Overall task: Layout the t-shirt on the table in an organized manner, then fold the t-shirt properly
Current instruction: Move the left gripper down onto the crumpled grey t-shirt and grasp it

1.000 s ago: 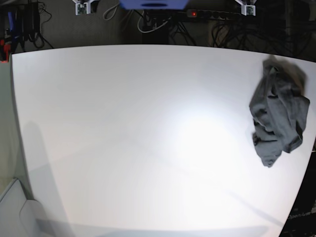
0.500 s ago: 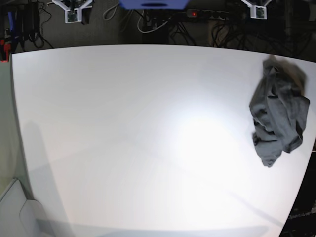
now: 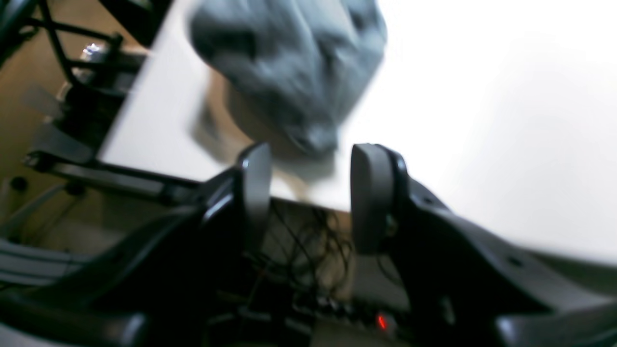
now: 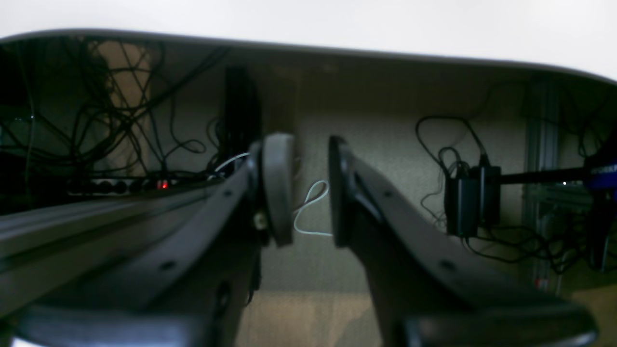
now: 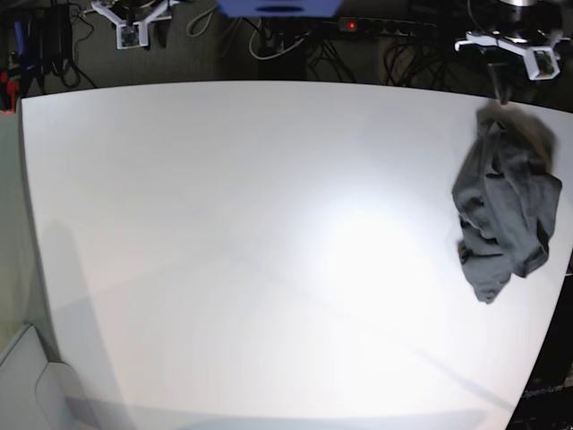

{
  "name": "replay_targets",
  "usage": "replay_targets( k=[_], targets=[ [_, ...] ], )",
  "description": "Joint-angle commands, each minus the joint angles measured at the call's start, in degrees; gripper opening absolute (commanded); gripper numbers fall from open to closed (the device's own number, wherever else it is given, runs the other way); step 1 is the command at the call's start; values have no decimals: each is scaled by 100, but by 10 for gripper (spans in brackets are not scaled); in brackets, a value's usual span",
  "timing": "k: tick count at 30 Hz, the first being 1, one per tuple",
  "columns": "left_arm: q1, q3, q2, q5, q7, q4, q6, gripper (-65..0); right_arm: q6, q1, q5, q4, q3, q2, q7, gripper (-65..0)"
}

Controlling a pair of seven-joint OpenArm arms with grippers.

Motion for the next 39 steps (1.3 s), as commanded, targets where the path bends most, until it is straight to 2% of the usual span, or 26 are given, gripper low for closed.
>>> replay_targets(
  k=[1, 5, 13, 21, 24, 27, 39],
  targets=[
    [8, -153, -39, -152, -157, 106, 29, -386, 8, -98, 30, 87, 14, 14, 111, -502],
    [-467, -602, -65, -618, -104, 98, 29, -383, 8, -98, 30, 87, 5, 14, 111, -502],
    [-1434, -742, -56, -610, -77, 54, 29, -383, 8, -81, 30, 87, 5, 14, 111, -502],
    [-2674, -962, -13, -610, 1619, 45, 29, -381, 8, -81, 30, 78, 23, 14, 103, -502],
    [-3087, -997, -39, -610, 2112, 36, 29, -325, 8, -81, 30, 78, 32, 14, 103, -502],
    [-3438, -997, -48, -601, 2367, -34, 29, -255, 8, -72, 30, 78, 23, 14, 103, -502],
    [-4133, -980, -56, -601, 2367, -1450, 29, -261, 8, -63, 30, 60, 23, 23, 103, -502]
  ],
)
